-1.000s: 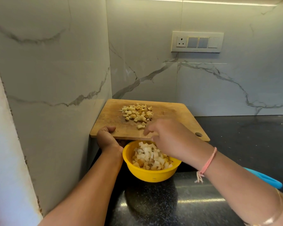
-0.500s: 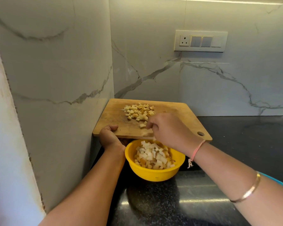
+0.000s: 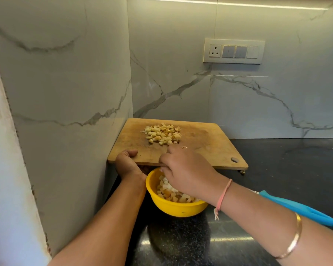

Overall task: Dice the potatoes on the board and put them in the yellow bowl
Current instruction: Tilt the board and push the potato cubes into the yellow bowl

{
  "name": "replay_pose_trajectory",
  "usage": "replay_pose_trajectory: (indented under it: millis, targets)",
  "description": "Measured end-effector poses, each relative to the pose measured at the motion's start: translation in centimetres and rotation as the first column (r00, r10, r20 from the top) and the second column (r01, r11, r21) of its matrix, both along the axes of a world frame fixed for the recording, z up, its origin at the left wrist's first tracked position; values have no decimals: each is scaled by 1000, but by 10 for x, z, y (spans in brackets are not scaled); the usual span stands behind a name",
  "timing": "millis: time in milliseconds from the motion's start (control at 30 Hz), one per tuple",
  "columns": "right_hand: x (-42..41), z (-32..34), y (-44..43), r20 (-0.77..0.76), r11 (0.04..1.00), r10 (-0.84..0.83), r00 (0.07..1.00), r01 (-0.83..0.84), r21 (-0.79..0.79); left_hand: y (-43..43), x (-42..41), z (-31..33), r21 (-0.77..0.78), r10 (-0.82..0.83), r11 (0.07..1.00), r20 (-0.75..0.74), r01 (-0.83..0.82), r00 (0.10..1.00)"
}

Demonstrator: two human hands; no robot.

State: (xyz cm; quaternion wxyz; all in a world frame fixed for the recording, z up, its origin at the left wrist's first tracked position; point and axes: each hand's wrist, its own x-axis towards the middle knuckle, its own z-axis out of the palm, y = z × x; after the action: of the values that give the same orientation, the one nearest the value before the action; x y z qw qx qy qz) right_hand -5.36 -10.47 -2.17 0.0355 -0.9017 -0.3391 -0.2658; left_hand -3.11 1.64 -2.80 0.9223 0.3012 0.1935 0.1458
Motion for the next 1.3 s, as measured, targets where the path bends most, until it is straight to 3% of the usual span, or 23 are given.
replay_pose_trajectory:
  millis: [233,400,500,833,1033,1300]
  targets:
    - [27,19,-2,-2,983,-57,998,57,177,2,3,-2,16,11,1000,15,-11,1000]
    - [82,26,-7,-318,940,-234,919,297,166,1,3,0,-30,-7,1000,3,7,1000]
    - [92,21,-3,-334,936,-261,905,323,143,1,5,0,-25,-10,1000,-1,10,1000]
    - [62,16,-9,-104,979,-153,983,165,117,4,10,-4,-11,19,1000,-7,-19,1000]
    - [25,0,-19,-141,981,1,990,27,193,2,7,-4,-10,21,1000,7,-21,1000]
    - [-14,0,-24,-224,987,28,974,8,161,3,8,-4,-6,20,1000,16,-19,1000]
